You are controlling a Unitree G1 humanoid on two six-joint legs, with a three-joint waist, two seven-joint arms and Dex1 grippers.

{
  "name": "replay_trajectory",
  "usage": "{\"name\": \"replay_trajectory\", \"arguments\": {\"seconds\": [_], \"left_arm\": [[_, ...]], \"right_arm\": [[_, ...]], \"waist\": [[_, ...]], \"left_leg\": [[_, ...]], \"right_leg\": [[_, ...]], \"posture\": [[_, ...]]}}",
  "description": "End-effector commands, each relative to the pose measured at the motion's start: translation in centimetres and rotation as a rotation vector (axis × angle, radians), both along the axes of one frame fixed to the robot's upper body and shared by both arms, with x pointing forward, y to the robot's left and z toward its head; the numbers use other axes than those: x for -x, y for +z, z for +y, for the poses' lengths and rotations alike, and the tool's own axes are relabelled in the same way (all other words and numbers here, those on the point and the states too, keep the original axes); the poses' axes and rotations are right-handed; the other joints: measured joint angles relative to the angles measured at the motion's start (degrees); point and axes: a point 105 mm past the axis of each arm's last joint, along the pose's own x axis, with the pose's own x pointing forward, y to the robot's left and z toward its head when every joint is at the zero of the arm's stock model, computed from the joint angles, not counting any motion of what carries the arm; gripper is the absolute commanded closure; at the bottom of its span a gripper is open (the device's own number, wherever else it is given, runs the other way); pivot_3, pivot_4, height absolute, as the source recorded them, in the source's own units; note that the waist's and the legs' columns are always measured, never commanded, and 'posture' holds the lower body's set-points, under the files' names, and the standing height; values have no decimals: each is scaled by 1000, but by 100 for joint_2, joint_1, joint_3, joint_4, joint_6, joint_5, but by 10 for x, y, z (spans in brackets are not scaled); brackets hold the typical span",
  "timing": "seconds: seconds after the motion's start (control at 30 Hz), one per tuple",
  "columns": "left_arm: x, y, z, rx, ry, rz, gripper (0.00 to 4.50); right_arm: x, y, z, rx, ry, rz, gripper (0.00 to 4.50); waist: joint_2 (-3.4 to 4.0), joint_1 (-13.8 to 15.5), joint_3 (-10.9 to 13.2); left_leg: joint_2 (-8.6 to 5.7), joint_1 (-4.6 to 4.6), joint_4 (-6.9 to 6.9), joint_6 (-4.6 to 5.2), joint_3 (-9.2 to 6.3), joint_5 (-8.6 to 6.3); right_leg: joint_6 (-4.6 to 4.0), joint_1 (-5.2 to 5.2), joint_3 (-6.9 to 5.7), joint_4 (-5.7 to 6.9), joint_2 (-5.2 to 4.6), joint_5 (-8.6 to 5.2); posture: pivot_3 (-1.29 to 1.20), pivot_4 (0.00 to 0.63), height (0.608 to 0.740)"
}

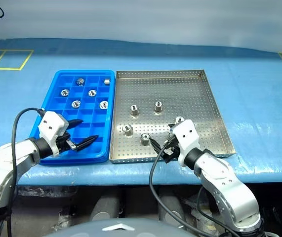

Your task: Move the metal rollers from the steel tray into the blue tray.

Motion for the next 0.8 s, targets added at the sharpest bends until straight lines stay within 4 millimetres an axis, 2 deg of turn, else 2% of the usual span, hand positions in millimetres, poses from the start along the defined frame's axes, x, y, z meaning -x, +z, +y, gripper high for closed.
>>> {"name": "replay_trajectory", "arguments": {"seconds": [0.03,0.37,0.47,0.6,0.8], "left_arm": [[-1,9,-2,3,-14,-33,26],[-2,10,-2,3,-16,-36,26],[-5,22,-7,41,-34,-74,26],[-23,46,-23,54,-148,-130,26],[-62,60,-44,-29,-285,-110,26]], "right_arm": [[0,8,1,-1,4,-33,0],[-1,8,2,0,0,-27,0],[-1,9,3,2,0,-29,0],[-4,12,4,-2,-17,-37,0],[-8,16,9,0,-33,-36,0]], "waist": [[0,0,0],[0,0,0],[0,1,0],[-3,25,1],[-3,-6,0]], "left_leg": [[0,0,1,0,0,0],[0,0,5,0,0,0],[0,0,6,0,0,0],[0,-3,23,0,-6,0],[-5,8,34,5,-5,4]], "right_leg": [[0,0,0,0,0,0],[0,1,0,3,0,0],[0,2,0,3,0,1],[2,5,-5,11,2,1],[6,23,3,13,4,7]], "posture": [[42,150,740],[42,150,740],[43,150,740],[47,150,740],[33,150,740]]}}
